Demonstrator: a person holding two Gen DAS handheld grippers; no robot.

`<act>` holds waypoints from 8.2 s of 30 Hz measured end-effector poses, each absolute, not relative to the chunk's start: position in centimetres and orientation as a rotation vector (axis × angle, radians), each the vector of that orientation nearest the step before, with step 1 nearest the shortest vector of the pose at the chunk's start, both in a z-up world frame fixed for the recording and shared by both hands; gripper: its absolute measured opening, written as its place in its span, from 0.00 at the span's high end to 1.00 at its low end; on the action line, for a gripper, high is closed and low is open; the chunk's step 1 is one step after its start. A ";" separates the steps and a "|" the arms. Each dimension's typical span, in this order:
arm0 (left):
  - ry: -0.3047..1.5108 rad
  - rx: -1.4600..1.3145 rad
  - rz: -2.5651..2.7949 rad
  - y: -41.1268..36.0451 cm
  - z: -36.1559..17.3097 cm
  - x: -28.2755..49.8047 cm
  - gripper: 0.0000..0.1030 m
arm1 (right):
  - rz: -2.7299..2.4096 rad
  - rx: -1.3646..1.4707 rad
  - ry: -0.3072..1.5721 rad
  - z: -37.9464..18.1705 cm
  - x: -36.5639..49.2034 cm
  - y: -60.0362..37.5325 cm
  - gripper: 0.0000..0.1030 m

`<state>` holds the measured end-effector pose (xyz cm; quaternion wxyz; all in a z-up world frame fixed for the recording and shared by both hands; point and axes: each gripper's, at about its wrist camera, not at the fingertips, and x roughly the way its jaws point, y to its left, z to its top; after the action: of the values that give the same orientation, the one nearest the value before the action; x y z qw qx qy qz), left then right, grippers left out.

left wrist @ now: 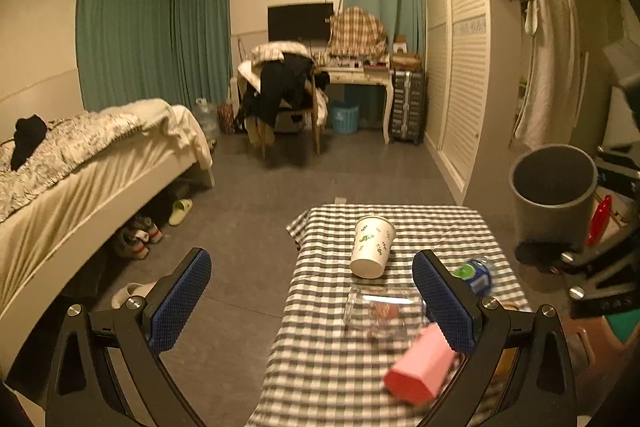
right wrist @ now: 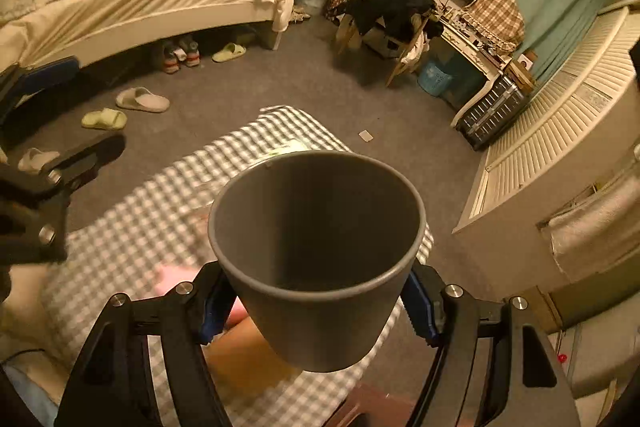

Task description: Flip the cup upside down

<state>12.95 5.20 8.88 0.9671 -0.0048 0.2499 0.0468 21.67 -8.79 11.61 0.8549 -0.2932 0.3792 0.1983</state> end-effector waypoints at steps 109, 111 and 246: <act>0.674 0.003 -0.033 -8.5 -5.0 3.5 0.36 | -0.002 0.080 0.555 -5.2 6.8 -31.0 0.08; 0.678 -0.009 -0.029 -8.1 -4.9 4.0 0.36 | -0.002 0.076 0.558 -5.3 6.8 -30.9 0.08; 0.432 -0.098 0.032 1.9 -1.6 -1.6 0.00 | 0.065 -0.100 0.510 -2.4 -0.2 -18.6 0.00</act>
<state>-1.61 1.94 -1.60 0.9755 -0.0484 0.2141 0.0158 -0.18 -18.62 -2.37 0.9659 -0.0496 0.2521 0.0323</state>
